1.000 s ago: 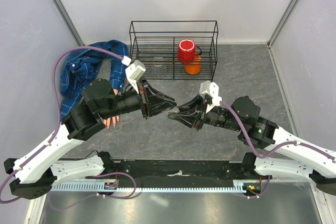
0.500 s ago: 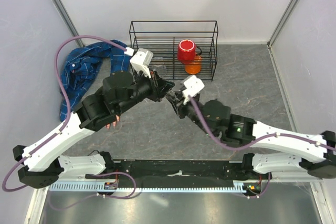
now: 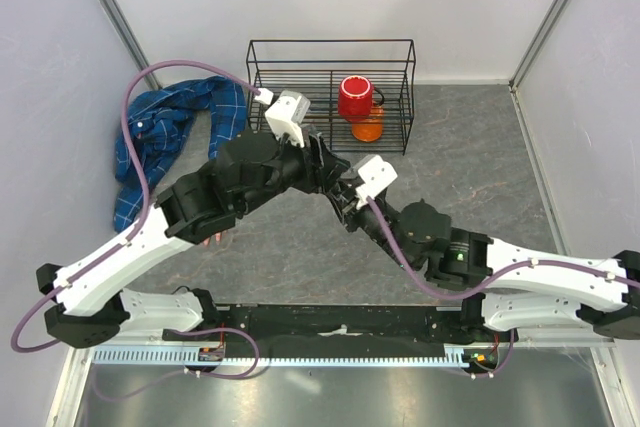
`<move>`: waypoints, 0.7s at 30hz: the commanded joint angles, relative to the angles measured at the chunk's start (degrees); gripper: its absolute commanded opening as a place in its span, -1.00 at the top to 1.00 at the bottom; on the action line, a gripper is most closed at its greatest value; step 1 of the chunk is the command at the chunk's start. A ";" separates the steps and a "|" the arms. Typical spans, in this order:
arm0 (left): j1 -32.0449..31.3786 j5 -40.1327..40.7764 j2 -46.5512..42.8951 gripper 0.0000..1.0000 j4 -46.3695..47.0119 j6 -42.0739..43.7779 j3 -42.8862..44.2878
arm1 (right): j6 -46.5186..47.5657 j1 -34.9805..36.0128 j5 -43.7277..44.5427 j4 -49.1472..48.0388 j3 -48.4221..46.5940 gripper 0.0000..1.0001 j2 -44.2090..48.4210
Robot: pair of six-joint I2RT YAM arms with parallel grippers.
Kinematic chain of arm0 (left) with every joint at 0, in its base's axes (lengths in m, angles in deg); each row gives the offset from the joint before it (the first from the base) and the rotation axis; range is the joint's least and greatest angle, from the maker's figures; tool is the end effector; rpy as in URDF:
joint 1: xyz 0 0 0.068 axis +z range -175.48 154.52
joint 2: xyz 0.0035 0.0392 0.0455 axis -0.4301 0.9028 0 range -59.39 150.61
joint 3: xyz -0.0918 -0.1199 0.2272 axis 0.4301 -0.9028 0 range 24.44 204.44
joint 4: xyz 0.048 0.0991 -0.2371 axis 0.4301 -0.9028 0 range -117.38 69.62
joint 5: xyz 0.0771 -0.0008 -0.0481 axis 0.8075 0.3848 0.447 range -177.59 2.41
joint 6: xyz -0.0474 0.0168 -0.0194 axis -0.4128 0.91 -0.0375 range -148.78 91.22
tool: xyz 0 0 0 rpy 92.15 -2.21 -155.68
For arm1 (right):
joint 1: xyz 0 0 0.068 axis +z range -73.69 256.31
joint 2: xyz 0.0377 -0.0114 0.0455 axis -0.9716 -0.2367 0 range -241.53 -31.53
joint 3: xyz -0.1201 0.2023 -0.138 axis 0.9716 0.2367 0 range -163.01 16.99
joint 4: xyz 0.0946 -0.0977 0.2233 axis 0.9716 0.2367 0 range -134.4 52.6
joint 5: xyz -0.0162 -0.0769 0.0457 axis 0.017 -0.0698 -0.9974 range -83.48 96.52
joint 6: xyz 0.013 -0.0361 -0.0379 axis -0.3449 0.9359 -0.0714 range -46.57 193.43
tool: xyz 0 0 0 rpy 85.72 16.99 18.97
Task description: Paint the nails
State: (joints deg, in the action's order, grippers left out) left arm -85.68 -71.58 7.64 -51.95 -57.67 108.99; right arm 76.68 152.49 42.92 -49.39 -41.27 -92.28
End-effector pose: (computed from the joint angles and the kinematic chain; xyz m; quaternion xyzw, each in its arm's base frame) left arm 0.1266 -0.2011 0.4612 0.1281 0.7748 -0.3492 0.5113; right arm 0.0780 0.2290 0.3975 -0.2462 0.6494 0.2342 0.6803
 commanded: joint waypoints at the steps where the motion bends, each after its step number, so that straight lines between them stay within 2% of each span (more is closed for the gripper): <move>1: -0.35 -4.84 -5.06 -0.36 2.31 1.28 0.00 | -0.43 -0.33 -11.26 -4.68 1.74 1.00 3.71; 3: -0.44 -5.99 -6.55 -0.58 1.08 1.55 0.43 | -0.70 -0.33 -13.62 -3.89 2.10 1.00 4.32; 4: -0.35 -6.34 -7.08 -0.77 0.64 1.55 0.70 | -0.87 -0.33 -13.81 -2.58 2.01 1.00 4.33; 5: -0.35 -7.21 -7.78 -0.85 0.29 1.55 1.05 | -1.05 -0.42 -14.08 -1.96 2.10 1.00 4.50; 7: -0.35 -8.10 -9.98 -0.96 -0.59 1.81 1.23 | -1.31 -0.51 -15.56 -0.55 2.36 1.00 4.85; 9: -0.35 -8.36 -12.08 -0.98 -1.38 2.34 1.75 | -1.92 -0.60 -17.06 0.33 2.89 1.00 5.64; 12: -0.35 -7.05 -13.41 -0.88 -6.64 3.04 3.86 | -3.07 -1.30 -21.63 1.39 3.68 1.00 6.78; 14: -0.35 -7.39 -13.15 -0.69 -12.88 3.22 7.10 | -3.16 -1.56 -24.27 2.18 3.85 1.00 7.40; 15: -0.35 -7.83 -12.71 -0.55 -15.08 3.22 8.51 | -3.07 -1.65 -25.06 3.14 3.86 1.00 7.49; 16: -0.35 -8.53 -11.40 -0.27 -20.49 3.05 11.48 | -3.07 -1.74 -26.63 3.84 3.59 1.00 7.75; 18: -0.35 -9.76 -9.29 -0.06 -25.27 2.87 14.48 | -3.07 -1.91 -28.31 6.38 3.07 1.00 7.67; 19: -0.35 -11.42 -7.10 -0.11 -28.08 2.61 16.85 | -3.07 -1.91 -28.84 7.27 2.28 1.00 7.32; 21: -0.44 -13.45 -4.98 -0.33 -34.06 2.43 18.97 | -2.20 -1.91 -30.33 9.29 1.31 1.00 6.96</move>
State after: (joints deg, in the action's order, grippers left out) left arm -85.94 -80.41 -2.31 -71.84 -56.07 123.68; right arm 74.47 150.76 17.74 -43.58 -37.38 -85.55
